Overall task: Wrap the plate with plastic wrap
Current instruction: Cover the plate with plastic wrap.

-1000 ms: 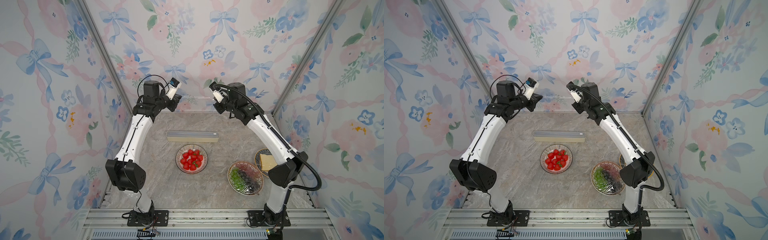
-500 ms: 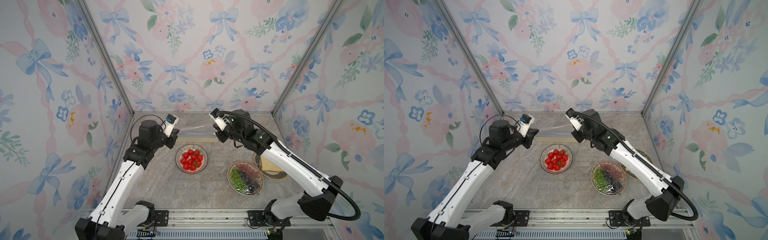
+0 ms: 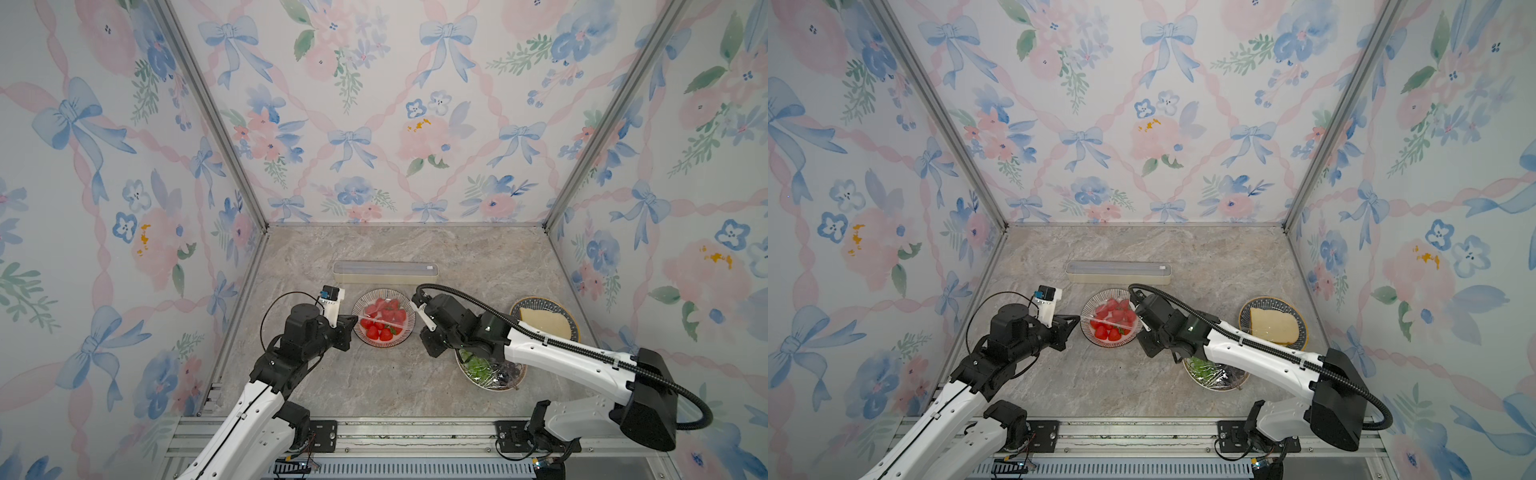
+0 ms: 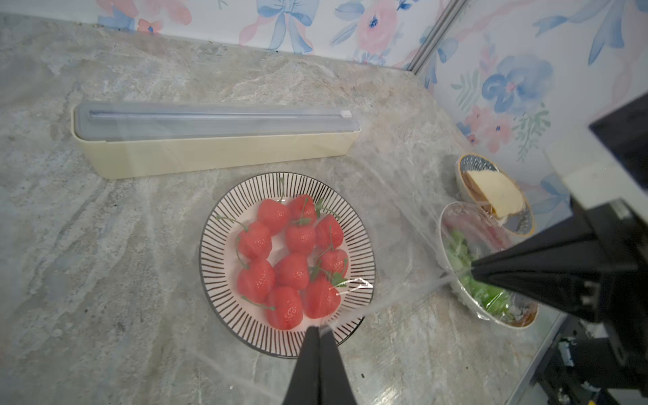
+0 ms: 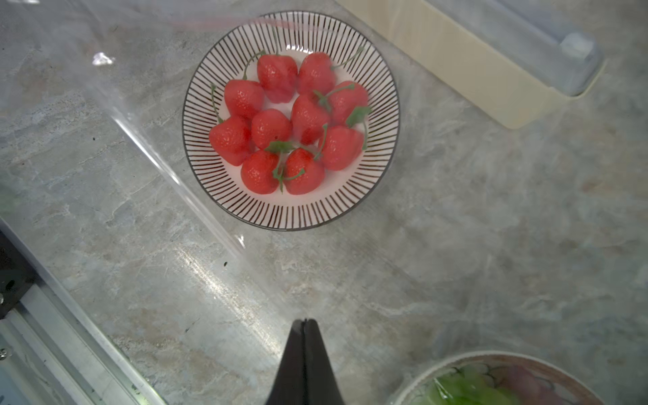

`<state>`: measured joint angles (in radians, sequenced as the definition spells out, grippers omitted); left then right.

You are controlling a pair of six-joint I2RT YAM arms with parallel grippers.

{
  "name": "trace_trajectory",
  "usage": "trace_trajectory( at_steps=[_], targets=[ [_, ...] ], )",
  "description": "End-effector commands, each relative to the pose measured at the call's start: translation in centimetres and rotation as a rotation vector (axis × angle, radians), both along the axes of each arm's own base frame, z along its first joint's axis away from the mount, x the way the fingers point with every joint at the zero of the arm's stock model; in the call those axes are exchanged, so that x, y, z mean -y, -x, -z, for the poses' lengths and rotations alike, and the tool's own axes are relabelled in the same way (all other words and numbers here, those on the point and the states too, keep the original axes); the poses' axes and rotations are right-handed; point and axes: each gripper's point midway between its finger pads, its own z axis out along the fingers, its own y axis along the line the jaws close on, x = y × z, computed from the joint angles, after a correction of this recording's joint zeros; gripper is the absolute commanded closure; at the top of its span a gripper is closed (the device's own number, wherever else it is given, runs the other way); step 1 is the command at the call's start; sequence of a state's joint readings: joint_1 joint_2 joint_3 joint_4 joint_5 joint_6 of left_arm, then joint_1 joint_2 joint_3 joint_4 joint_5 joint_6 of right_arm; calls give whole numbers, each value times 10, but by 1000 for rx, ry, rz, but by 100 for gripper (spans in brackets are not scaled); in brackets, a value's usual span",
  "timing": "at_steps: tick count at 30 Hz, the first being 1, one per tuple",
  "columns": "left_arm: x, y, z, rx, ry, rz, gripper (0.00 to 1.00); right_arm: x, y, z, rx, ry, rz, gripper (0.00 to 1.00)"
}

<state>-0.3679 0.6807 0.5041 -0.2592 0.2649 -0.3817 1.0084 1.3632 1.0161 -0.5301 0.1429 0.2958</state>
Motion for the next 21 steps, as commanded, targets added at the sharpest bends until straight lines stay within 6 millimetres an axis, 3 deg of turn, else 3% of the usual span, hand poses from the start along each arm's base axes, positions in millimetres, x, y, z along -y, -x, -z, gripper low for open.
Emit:
trace_trajectory(
  at_steps=[1,3,7,12,21],
  targets=[
    [-3,3,14,-90,95,-110,100,4,8,9,-52,-48,107,100],
    [-4,5,14,-89,112,-147,100,5,13,19,-77,-38,116,100],
    [-8,14,44,-197,165,-222,100,11,21,39,-122,-12,150,100],
    [-6,24,60,-214,166,-246,100,11,30,60,-174,-4,164,100],
    [-13,36,107,-301,102,-291,100,13,31,95,-221,36,200,100]
  ],
)
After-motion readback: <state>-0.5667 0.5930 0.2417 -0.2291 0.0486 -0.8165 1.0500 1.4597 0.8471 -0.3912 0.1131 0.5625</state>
